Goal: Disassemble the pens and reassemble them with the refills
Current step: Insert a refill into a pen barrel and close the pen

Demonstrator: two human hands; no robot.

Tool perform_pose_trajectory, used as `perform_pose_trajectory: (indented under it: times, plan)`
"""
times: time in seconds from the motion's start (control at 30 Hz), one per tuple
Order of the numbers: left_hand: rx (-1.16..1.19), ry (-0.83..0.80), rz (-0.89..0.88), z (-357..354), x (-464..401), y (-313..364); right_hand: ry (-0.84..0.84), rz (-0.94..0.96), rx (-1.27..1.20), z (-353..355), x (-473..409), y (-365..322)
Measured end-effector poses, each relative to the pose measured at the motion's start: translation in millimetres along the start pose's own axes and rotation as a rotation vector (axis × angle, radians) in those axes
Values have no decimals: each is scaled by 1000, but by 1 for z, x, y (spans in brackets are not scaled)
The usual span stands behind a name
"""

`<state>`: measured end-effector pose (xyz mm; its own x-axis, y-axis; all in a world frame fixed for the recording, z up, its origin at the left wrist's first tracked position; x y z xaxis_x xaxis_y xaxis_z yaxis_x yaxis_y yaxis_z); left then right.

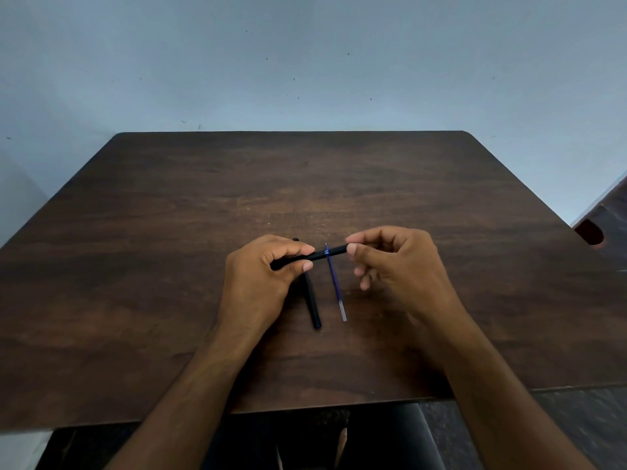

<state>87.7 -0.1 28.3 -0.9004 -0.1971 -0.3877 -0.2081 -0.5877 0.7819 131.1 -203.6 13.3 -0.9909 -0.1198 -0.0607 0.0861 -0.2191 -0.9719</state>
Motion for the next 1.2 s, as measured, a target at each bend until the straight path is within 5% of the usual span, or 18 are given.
perform_pose_trajectory:
  times: [0.37,0.6,1.0,1.2]
  plan:
    - [-3,-2,-17,-2,0,0,32,17,292,-2,-6,-5]
    - [2,12,-20,0,0,-1,-152,103,102,-3,-6,-16]
    - [47,16,-23,1,0,1,-45,138,305,-3,-10,-18]
    - [26,22,-46,1,0,3,-158,175,189,1,-7,-23]
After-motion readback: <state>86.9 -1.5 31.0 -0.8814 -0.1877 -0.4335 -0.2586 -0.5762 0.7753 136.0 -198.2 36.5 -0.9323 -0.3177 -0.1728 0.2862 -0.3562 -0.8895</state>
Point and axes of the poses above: each hand's wrist, its own x-axis away from the middle knuckle, its own z-axis out of the back of the hand, y = z × x, the point moved 10 cm from there along -x, towards the middle knuckle, and after that the axes turned 1 degree about -x, right-handed, at the moved point
